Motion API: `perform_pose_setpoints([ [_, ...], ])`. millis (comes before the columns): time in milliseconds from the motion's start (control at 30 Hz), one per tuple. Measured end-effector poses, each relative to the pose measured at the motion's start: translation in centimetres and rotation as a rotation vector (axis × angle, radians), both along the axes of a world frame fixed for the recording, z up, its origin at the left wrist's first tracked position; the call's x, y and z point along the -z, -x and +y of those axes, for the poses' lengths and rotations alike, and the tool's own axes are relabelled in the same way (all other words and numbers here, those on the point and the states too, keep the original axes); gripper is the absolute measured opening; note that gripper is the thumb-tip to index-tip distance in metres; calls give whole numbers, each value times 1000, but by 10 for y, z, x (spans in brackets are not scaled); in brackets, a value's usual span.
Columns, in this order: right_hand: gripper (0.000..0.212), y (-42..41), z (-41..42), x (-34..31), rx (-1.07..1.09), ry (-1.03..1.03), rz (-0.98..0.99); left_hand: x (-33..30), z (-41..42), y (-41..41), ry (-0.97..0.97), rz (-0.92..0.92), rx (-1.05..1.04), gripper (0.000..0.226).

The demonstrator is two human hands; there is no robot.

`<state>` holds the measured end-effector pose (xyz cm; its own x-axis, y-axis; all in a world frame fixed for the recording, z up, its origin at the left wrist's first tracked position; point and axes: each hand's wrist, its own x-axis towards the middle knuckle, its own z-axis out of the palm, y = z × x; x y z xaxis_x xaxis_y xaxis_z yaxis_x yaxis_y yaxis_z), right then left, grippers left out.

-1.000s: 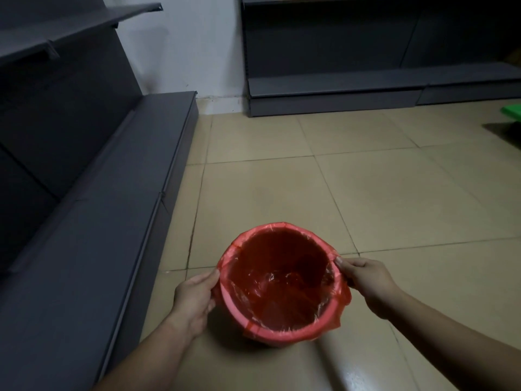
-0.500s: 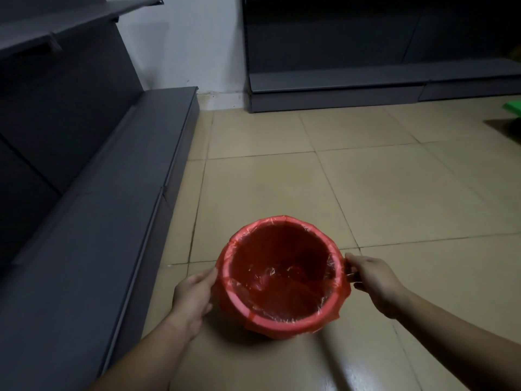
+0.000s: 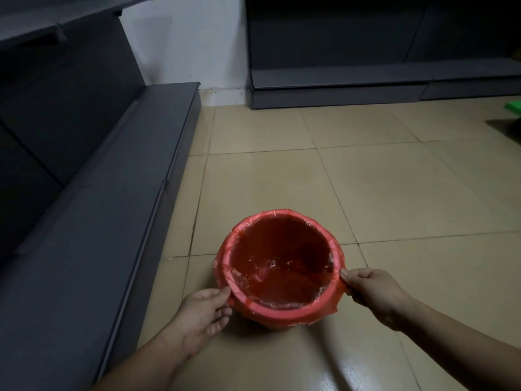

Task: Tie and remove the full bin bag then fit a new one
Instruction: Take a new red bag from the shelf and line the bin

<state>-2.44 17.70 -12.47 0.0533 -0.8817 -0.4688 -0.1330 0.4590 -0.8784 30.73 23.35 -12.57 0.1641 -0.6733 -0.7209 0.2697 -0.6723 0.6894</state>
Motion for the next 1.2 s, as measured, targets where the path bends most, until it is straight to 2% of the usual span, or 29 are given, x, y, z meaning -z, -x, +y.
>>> perform_pose_setpoints([
  [133, 27, -1, 6, 10, -12, 20, 49, 10, -1, -1, -14, -37, -14, 10],
  [267, 41, -2, 8, 17, 6, 28, 104, 18, 1, 1, -26, -96, 9, 12],
  [333, 42, -4, 8, 16, 21, 33, 133, 19, 2, 1, -22, -108, 10, 12],
  [467, 36, -4, 14, 7, 95, 4, 90, 12, 8, 3, -41, -20, -11, 20],
  [533, 36, -1, 20, 4, 123, -52, 42, 8, 13, 2, -87, 75, 22, 26],
  [633, 40, 3, 28, 5, 47, -240, -9, 7, 20, 4, -128, 146, 200, 37],
  [733, 48, -2, 33, 9, -84, -441, -96, 11, 22, 12, -59, 129, 261, 28],
  [800, 41, -9, 36, 11, -152, -435, -118, 15, 21, 18, -29, 104, 232, 17],
  [967, 9, -22, 38, 17, -60, -306, -101, 20, 21, 23, 0, 48, 236, 17],
  [1200, 14, -36, 48, 24, -93, -282, -41, 31, 17, 30, 19, -104, 233, 16],
])
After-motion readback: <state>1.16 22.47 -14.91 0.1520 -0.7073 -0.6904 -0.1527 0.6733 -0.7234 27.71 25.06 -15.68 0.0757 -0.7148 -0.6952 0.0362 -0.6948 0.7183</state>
